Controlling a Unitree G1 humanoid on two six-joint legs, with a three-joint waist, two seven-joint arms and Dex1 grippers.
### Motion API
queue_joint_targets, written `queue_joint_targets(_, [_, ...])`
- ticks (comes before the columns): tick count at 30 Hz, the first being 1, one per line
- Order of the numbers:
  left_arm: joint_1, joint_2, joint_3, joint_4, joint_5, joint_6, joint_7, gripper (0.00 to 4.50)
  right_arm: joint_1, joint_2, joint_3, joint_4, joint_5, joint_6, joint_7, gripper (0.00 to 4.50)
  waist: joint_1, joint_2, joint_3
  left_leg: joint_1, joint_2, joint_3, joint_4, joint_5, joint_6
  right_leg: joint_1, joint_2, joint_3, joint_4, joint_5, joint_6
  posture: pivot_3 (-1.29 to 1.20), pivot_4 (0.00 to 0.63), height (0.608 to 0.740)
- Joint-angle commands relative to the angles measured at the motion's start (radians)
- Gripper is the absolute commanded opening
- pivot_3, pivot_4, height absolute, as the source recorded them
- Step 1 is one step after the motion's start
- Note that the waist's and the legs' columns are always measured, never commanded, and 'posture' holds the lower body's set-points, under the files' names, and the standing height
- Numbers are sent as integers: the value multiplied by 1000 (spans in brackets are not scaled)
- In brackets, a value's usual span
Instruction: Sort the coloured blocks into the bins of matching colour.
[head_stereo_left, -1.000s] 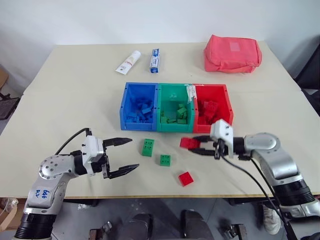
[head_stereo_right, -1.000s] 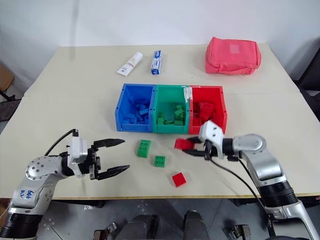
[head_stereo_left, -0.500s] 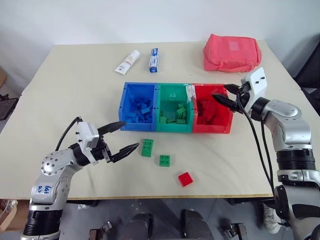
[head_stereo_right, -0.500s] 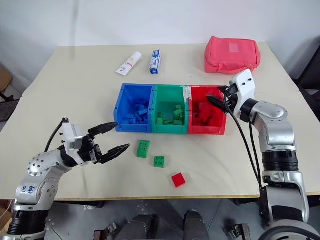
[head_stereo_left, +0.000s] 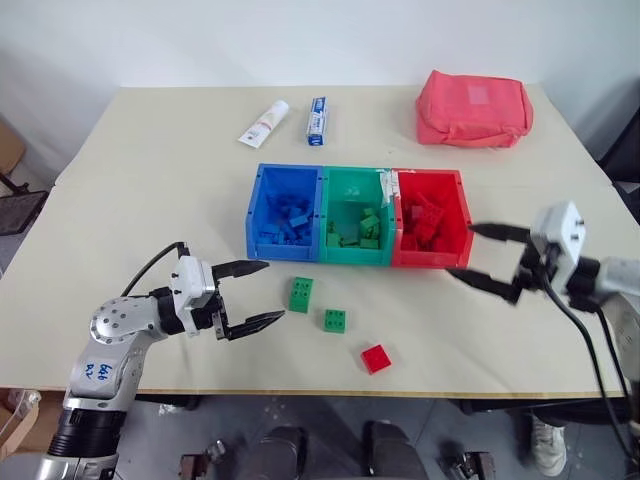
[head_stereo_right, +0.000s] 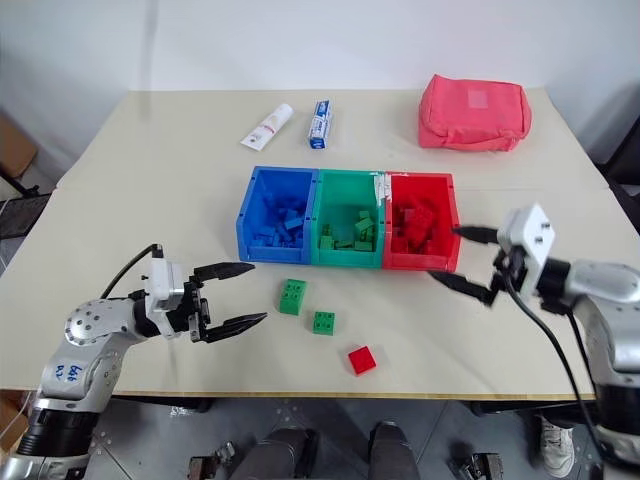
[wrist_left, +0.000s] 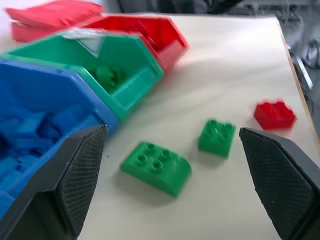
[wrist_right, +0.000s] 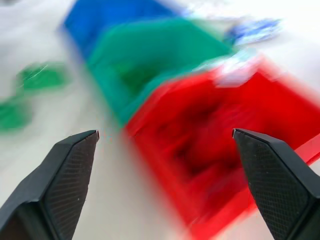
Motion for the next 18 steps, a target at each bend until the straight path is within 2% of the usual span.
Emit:
queue_joint_targets(1, [9, 35, -37, 34, 31, -82, -104, 4500, 126, -87, -44, -14, -47, -130, 138, 4474, -2, 0, 0, 0, 0, 0, 0, 0, 0, 0, 0, 0, 0, 0, 0, 0, 150, 740])
queue_joint_targets(4, [9, 39, -45, 37, 21, -88, -127, 4500, 141, -73, -46, -15, -25, -144, 131, 4474, -13, 0, 0, 1, 0, 3, 0, 0, 1, 1, 0, 0, 0, 1, 1, 0, 150, 740])
queue_joint_targets(7, [8, 48, -49, 38, 26, -92, -142, 4500, 129, -51, 6, -57, -24, -157, 129, 4474, -19, 0, 0, 2, 2, 3, 1, 0, 1, 1, -2, 0, 0, 1, 0, 0, 150, 740])
queue_joint_targets(10, [19, 66, -54, 30, 17, -78, -176, 4500, 56, -6, 166, -132, -47, -133, 140, 4474, -27, 0, 0, 2, 3, 3, 0, 0, 0, 0, -2, 0, 0, 1, 0, 0, 150, 740])
queue_joint_targets(13, [26, 78, -54, 24, 19, -79, -182, 4500, 3, 5, 265, -155, -67, -108, 157, 4474, -25, 0, 0, 2, 4, 3, 0, -1, -1, 0, -1, 0, 0, 2, 0, 0, 150, 740])
queue_joint_targets(16, [29, 79, -42, 20, 14, -74, -171, 4500, -92, 42, 388, -131, -124, -136, 185, 4474, -21, 0, 0, 1, 3, 2, 1, -1, 0, 0, -1, -1, -1, 2, 0, 0, 150, 740])
queue_joint_targets(18, [43, 84, -36, 6, 15, -76, -168, 4500, -187, 108, 498, -95, -172, -140, 204, 4474, -22, -1, 1, 1, 3, 2, 1, -1, 0, 1, -2, -1, -1, 2, 0, 0, 150, 740])
